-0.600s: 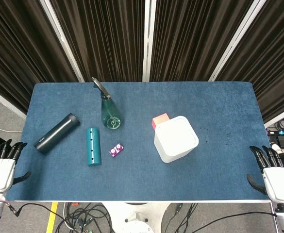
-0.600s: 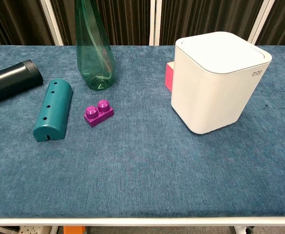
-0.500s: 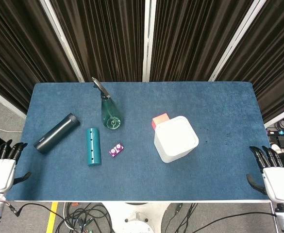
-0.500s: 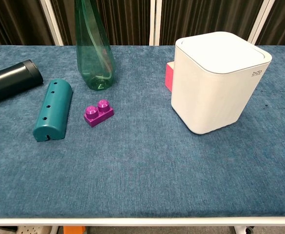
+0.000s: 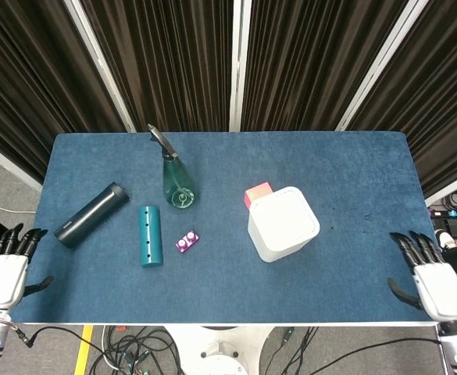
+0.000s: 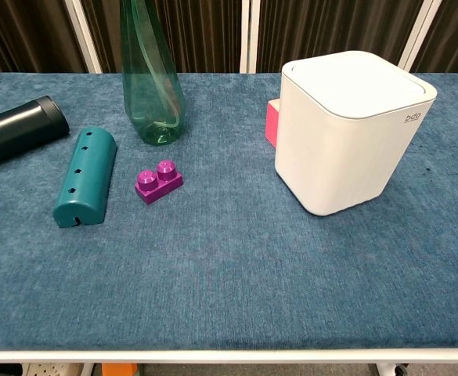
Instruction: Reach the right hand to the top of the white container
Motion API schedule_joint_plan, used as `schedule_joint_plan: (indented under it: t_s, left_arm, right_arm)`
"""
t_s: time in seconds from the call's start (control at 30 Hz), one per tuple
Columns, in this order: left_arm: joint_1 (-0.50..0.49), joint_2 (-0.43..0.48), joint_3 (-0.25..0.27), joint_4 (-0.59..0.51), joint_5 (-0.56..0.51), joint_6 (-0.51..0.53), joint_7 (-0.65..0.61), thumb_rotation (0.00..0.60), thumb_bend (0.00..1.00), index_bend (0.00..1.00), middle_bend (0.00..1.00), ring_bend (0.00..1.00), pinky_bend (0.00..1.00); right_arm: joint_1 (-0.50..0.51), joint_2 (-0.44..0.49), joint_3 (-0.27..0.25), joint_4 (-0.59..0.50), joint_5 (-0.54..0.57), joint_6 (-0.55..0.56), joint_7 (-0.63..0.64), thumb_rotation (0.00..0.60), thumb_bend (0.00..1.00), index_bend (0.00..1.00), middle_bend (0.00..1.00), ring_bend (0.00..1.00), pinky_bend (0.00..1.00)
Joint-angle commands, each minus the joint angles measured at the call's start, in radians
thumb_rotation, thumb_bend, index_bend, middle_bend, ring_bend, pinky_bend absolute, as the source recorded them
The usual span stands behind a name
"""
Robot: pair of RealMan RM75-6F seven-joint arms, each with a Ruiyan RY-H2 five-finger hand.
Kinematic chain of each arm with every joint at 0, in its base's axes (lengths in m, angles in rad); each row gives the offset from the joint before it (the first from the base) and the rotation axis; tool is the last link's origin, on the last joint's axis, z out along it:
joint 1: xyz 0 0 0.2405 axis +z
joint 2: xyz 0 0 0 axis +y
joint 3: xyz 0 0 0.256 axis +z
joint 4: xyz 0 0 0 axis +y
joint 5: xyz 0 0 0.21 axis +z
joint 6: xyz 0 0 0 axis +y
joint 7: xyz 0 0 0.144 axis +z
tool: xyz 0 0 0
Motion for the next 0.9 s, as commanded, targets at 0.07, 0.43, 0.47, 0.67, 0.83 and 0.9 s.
schedule_joint_plan:
  t_s: [0.07, 0.43, 0.47, 0.67, 0.83, 0.9]
  left_arm:
    - [0.002, 0.000, 0.002, -0.001, -0.002, 0.000, -0.001, 0.600, 0.00, 0.17, 0.16, 0.03, 0.11]
    - [0.015, -0.010, 0.006, 0.020, -0.015, 0.004, -0.016, 0.600, 0.00, 0.17, 0.16, 0.03, 0.11]
    - [0.016, -0.011, 0.007, 0.023, -0.016, 0.004, -0.021, 0.600, 0.00, 0.17, 0.16, 0.03, 0.11]
    - [0.018, -0.015, 0.007, 0.039, -0.022, -0.003, -0.042, 0.600, 0.00, 0.17, 0.16, 0.03, 0.11]
    - [0.020, -0.018, 0.010, 0.048, -0.021, -0.003, -0.053, 0.600, 0.00, 0.17, 0.16, 0.03, 0.11]
    - [0.021, -0.019, 0.011, 0.052, -0.020, -0.003, -0.057, 0.600, 0.00, 0.17, 0.16, 0.03, 0.11]
  right_arm:
    - [0.153, 0.099, 0.043, -0.106, -0.080, -0.147, -0.001, 0.600, 0.25, 0.00, 0.11, 0.00, 0.00]
    - [0.392, 0.102, 0.122, -0.227, 0.035, -0.479, -0.167, 0.600, 0.25, 0.14, 0.20, 0.00, 0.00]
    - [0.397, 0.090, 0.123, -0.224, 0.046, -0.485, -0.183, 0.600, 0.25, 0.16, 0.21, 0.00, 0.00]
    - [0.431, 0.000, 0.126, -0.173, 0.097, -0.513, -0.248, 0.600, 0.25, 0.19, 0.24, 0.00, 0.00]
    - [0.457, -0.048, 0.117, -0.151, 0.143, -0.551, -0.311, 0.600, 0.25, 0.26, 0.29, 0.00, 0.00]
    - [0.468, -0.060, 0.109, -0.148, 0.165, -0.576, -0.330, 0.600, 0.25, 0.29, 0.31, 0.00, 0.00]
